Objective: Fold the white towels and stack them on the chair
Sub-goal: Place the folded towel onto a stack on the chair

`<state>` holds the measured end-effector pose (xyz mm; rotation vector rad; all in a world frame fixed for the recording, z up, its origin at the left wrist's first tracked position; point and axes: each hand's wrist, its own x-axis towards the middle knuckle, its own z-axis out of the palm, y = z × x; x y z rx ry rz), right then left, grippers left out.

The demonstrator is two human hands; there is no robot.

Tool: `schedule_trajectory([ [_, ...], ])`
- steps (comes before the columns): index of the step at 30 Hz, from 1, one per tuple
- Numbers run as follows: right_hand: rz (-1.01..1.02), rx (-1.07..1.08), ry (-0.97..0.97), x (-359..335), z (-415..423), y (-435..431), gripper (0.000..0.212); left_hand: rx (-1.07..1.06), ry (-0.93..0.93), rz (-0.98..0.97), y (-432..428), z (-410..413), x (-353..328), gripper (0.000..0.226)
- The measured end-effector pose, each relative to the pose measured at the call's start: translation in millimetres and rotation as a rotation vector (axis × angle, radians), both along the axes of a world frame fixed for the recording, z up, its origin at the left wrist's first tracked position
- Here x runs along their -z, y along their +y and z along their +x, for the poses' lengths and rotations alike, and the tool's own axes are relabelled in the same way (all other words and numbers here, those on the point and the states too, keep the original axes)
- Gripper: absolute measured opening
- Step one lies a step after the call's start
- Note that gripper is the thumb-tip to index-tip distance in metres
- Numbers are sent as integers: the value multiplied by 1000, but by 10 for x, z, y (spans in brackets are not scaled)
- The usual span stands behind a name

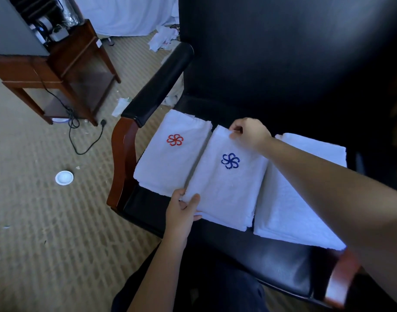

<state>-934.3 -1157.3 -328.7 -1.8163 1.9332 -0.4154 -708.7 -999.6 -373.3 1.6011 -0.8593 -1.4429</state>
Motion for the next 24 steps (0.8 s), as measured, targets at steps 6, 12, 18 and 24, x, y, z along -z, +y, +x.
schedule_trajectory([
  [6, -275, 59, 340, 93, 49, 119, 20, 7, 82, 48, 11, 38, -44, 28],
  [12, -9, 112, 657, 54, -129, 278, 33, 79, 164, 57, 95, 152, -85, 26],
  [18, -18, 39, 505, -68, -143, 85, 37, 52, 184, -16, 138, 22, -139, 23],
  [24, 69, -6, 386, 14, -149, 22, 34, 118, 69, 23, 193, -88, -40, 25],
])
